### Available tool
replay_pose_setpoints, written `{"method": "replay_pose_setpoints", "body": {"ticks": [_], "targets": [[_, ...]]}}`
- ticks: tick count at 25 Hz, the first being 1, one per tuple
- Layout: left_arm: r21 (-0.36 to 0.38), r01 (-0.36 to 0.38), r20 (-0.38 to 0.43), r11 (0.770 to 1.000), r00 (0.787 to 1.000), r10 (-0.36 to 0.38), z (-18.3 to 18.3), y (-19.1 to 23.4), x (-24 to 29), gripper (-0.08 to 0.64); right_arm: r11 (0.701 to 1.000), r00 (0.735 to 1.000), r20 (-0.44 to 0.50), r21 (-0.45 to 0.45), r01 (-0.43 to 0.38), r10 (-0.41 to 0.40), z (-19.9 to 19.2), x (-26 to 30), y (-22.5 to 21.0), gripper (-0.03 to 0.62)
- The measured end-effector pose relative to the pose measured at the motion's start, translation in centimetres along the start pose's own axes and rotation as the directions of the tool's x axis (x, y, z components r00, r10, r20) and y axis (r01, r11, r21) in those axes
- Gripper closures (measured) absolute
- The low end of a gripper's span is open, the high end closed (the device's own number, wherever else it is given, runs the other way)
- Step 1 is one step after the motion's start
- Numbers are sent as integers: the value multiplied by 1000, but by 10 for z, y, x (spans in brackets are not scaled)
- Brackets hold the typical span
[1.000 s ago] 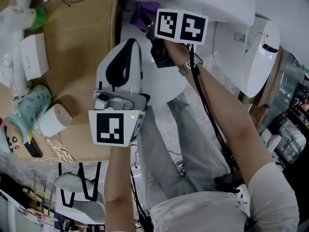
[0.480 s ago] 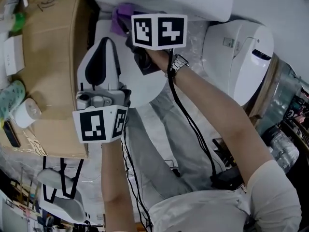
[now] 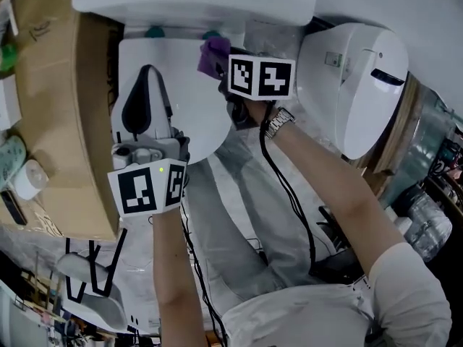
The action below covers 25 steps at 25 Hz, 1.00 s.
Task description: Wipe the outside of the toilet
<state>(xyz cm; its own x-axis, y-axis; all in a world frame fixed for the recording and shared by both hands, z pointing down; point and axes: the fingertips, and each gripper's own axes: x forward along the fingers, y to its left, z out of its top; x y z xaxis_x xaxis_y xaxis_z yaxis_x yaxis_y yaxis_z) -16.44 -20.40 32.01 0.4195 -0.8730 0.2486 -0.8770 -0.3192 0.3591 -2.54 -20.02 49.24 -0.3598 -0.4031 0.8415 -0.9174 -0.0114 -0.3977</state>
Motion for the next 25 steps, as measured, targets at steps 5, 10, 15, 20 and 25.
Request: {"method": "replay_pose_setpoints", "body": {"ticks": [5, 10, 15, 20, 25], "targets": [[-5, 35, -42, 999, 999, -35, -23, 16, 12, 555, 983, 987, 37, 96, 155, -159, 1, 17, -67, 439], [-7, 81, -59, 997, 995, -81, -27, 34, 13, 555, 964, 969, 45, 118, 238, -244, 5, 42, -82, 439], [-19, 134, -66, 991, 989, -135, -22, 51, 16, 555, 965, 968, 47, 105, 240, -246, 8, 65, -52, 440], [-33, 163, -60, 986, 984, -165, -12, 69, 13, 555, 974, 977, 38, 94, 206, -210, 12, 93, -4, 440], [-34, 150, -59, 988, 987, -152, -7, 93, 8, 555, 981, 984, 36, 82, 174, -177, 17, 120, 40, 440]]}}
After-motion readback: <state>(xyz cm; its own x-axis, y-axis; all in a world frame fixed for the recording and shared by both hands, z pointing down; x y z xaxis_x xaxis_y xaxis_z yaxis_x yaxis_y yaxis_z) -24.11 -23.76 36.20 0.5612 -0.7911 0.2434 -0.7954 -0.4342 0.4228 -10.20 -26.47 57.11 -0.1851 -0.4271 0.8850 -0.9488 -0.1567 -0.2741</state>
